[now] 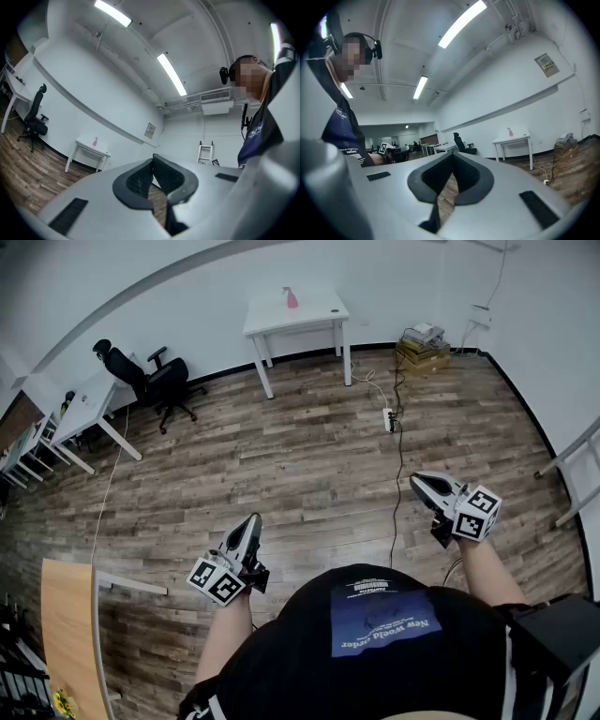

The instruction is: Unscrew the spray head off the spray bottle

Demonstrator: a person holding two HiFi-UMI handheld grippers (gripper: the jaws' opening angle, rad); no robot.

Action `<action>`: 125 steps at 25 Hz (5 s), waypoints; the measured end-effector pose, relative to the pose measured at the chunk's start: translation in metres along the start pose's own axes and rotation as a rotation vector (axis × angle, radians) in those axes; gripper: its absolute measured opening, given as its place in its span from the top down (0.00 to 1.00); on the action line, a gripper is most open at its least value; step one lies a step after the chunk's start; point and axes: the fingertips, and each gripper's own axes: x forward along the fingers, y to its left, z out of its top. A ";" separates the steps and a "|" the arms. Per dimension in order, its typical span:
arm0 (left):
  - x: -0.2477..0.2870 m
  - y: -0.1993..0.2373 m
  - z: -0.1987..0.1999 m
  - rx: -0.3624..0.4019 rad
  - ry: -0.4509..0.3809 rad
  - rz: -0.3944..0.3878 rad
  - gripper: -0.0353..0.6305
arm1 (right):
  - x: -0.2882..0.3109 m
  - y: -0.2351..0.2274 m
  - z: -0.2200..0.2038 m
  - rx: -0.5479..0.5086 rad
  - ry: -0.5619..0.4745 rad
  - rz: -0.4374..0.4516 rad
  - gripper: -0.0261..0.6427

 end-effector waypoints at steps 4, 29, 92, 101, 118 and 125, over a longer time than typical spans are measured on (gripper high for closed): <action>0.016 -0.014 -0.008 0.003 0.002 -0.005 0.94 | -0.017 -0.012 0.004 -0.006 0.003 0.001 0.97; 0.062 -0.020 -0.042 -0.029 0.022 0.029 0.94 | -0.020 -0.071 0.001 0.020 0.033 0.041 0.97; 0.480 0.521 0.090 -0.010 0.048 -0.090 0.94 | 0.509 -0.475 0.130 -0.008 0.008 0.015 0.97; 0.495 0.640 0.137 -0.008 0.042 -0.149 0.94 | 0.621 -0.484 0.146 -0.004 -0.010 -0.049 0.97; 0.578 0.724 0.133 0.020 0.044 -0.019 0.94 | 0.733 -0.610 0.146 0.039 0.026 0.087 0.97; 0.667 0.733 0.133 0.026 0.000 0.060 0.94 | 0.759 -0.698 0.187 0.018 0.032 0.198 0.97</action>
